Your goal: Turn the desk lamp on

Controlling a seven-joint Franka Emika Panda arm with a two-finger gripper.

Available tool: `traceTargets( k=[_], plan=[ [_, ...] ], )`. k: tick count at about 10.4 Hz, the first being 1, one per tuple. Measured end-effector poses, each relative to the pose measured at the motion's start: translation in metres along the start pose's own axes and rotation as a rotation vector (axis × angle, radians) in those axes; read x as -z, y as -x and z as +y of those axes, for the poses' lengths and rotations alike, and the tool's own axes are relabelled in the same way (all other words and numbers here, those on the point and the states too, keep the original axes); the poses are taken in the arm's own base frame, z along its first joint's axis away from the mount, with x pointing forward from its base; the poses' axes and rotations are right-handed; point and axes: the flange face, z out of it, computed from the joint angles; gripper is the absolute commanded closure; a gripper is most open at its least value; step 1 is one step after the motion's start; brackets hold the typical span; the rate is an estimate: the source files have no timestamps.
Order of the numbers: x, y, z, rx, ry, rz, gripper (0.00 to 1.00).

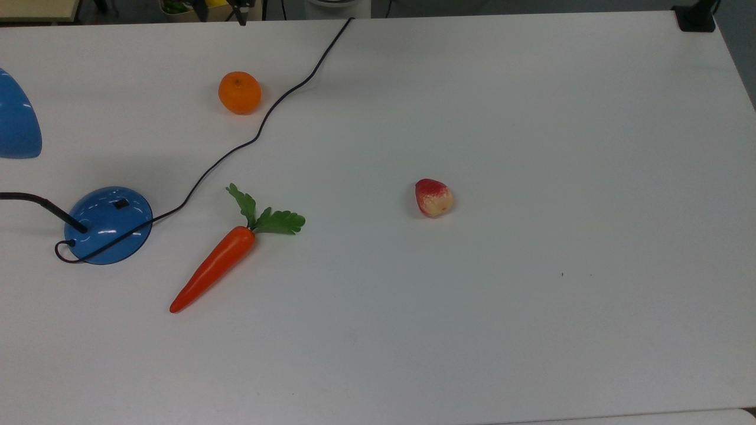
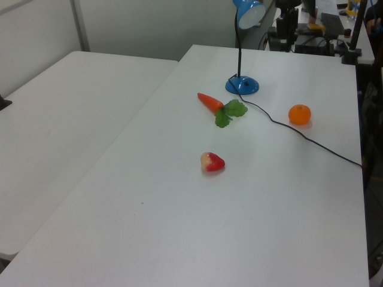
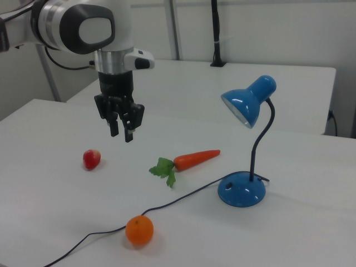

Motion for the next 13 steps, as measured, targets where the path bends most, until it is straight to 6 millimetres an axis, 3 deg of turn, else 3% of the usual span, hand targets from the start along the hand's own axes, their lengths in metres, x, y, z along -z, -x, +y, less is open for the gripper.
traceTargets(
  k=[1, 6, 8, 13],
  plan=[
    [-0.003, 0.0, -0.002, 0.004, 0.0, -0.006, 1.0],
    [-0.016, -0.003, -0.008, -0.059, 0.001, -0.009, 1.0],
    [-0.03, -0.01, -0.019, -0.13, 0.005, 0.021, 1.0],
    [-0.044, -0.017, -0.02, -0.452, -0.028, 0.185, 1.0]
  ],
)
